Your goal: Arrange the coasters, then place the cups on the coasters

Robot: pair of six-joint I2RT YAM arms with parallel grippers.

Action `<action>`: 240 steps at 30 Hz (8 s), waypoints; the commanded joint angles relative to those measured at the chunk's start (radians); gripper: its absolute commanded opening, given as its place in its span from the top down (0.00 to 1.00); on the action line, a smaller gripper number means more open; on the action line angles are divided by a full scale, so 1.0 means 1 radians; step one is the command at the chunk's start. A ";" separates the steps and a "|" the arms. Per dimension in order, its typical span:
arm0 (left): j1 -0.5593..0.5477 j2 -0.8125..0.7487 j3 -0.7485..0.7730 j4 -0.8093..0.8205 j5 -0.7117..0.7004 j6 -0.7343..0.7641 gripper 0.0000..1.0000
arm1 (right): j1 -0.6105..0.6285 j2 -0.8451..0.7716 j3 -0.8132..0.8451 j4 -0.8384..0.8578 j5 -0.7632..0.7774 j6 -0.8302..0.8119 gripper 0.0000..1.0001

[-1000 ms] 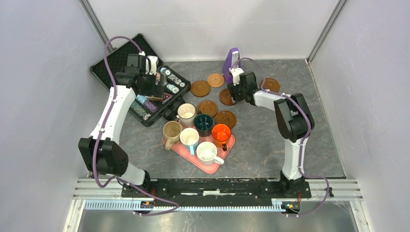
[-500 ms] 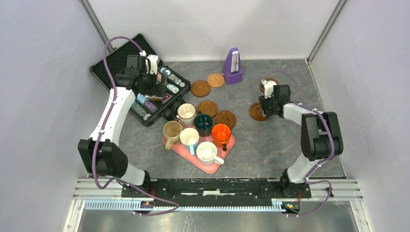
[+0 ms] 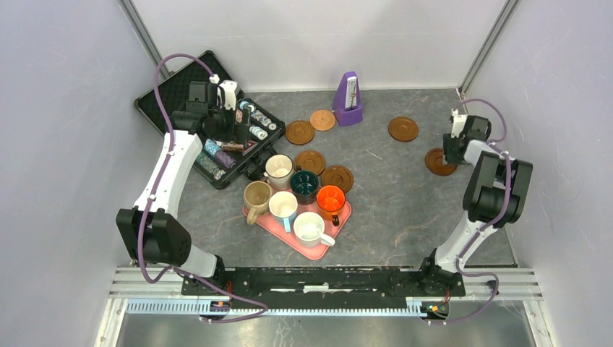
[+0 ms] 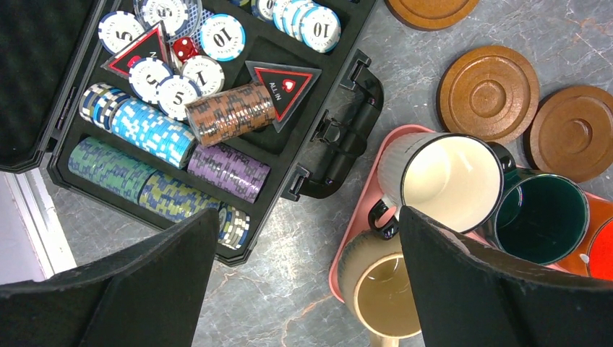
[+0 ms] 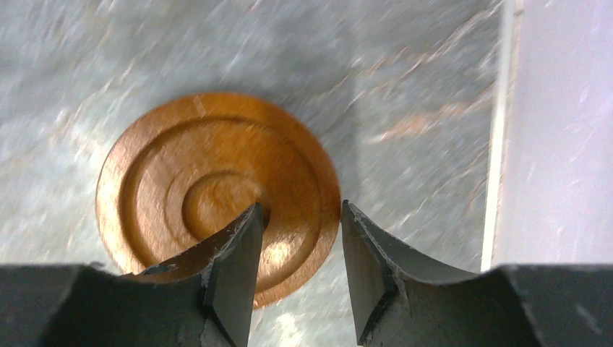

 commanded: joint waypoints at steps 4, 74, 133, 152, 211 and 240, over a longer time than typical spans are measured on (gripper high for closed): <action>0.005 0.012 0.025 0.013 -0.028 0.063 0.00 | -0.034 0.200 0.264 0.006 -0.011 0.040 0.50; 0.005 -0.027 0.016 -0.118 0.158 0.153 0.00 | 0.698 -0.019 0.079 -0.063 -0.257 -0.070 0.02; 0.005 0.017 0.015 -0.065 0.151 0.158 0.00 | -0.105 0.204 0.380 -0.436 -0.124 -0.454 0.40; 0.005 0.028 0.031 -0.065 0.173 0.131 0.00 | -0.148 0.196 0.402 -0.472 -0.134 -0.501 0.40; -0.237 0.929 0.946 0.020 -0.102 0.366 0.19 | 0.644 0.058 0.384 0.040 -0.280 0.101 0.17; -0.194 1.115 1.005 0.036 0.231 0.264 0.21 | 0.503 0.053 0.388 -0.042 -0.370 0.098 0.20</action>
